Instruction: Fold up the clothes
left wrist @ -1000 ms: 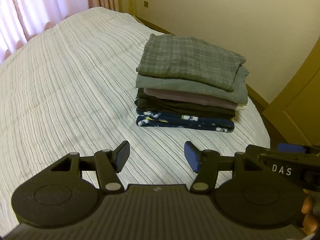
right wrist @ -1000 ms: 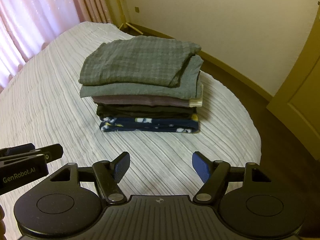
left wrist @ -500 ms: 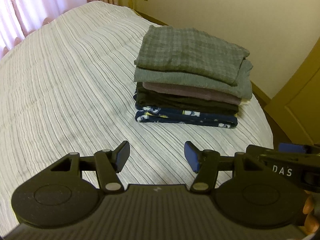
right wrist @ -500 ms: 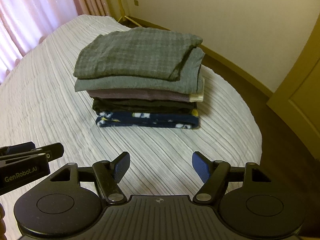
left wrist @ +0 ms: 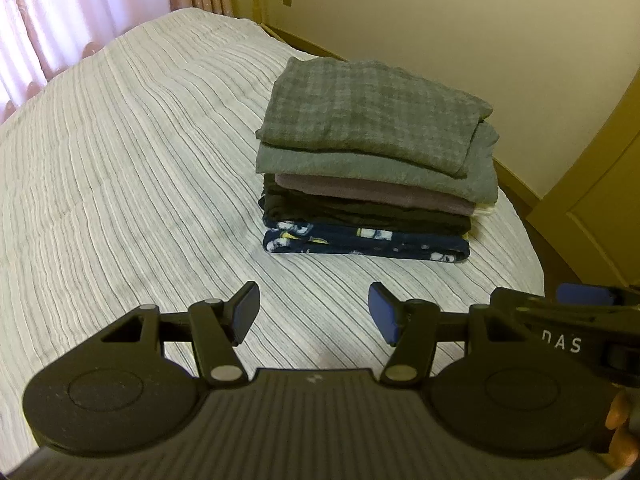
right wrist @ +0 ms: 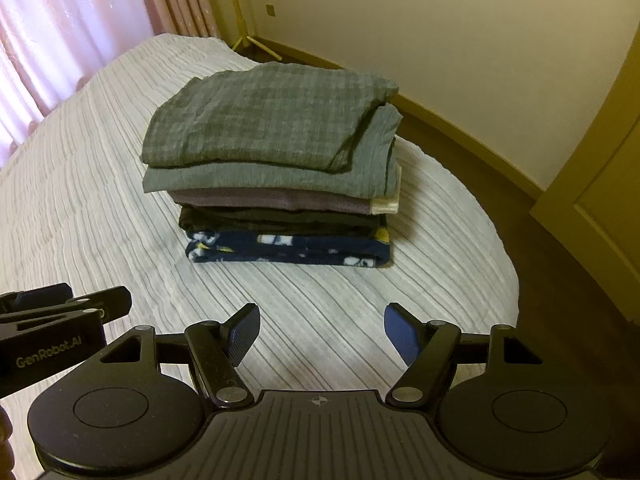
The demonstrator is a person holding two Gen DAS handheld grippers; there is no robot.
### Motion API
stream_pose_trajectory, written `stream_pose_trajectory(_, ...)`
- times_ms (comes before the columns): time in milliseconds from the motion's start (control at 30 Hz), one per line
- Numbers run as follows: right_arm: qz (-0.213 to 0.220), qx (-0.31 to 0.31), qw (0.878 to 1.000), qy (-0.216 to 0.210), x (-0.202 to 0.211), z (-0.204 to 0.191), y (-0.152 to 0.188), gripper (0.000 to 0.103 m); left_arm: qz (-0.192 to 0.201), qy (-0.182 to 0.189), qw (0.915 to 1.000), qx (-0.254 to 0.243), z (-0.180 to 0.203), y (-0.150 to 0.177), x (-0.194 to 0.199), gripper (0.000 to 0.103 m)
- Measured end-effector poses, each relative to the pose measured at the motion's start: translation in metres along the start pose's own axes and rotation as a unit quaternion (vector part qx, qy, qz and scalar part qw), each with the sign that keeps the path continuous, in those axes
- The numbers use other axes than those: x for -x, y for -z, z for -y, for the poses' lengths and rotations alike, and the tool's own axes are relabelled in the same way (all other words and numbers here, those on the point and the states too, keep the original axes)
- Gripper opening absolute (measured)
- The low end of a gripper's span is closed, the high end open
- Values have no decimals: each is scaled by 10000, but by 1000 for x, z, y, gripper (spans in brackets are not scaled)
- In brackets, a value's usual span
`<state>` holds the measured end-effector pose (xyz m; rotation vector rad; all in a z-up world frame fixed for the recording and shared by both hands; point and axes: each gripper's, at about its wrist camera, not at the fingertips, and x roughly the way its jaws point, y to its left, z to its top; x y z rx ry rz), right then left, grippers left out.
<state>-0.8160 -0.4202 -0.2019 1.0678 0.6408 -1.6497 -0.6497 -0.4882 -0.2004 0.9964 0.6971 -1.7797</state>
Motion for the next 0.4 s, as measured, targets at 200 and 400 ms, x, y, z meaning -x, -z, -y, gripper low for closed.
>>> stream_pose_trajectory(200, 19, -31, 10000, -13, 3, 4, 1, 72, 54, -1, 10000, 43, 3, 3, 3, 56)
stream_pose_trajectory(400, 91, -30, 10000, -28, 11, 8, 3, 72, 205, -7, 9998, 42, 7, 6, 12, 56)
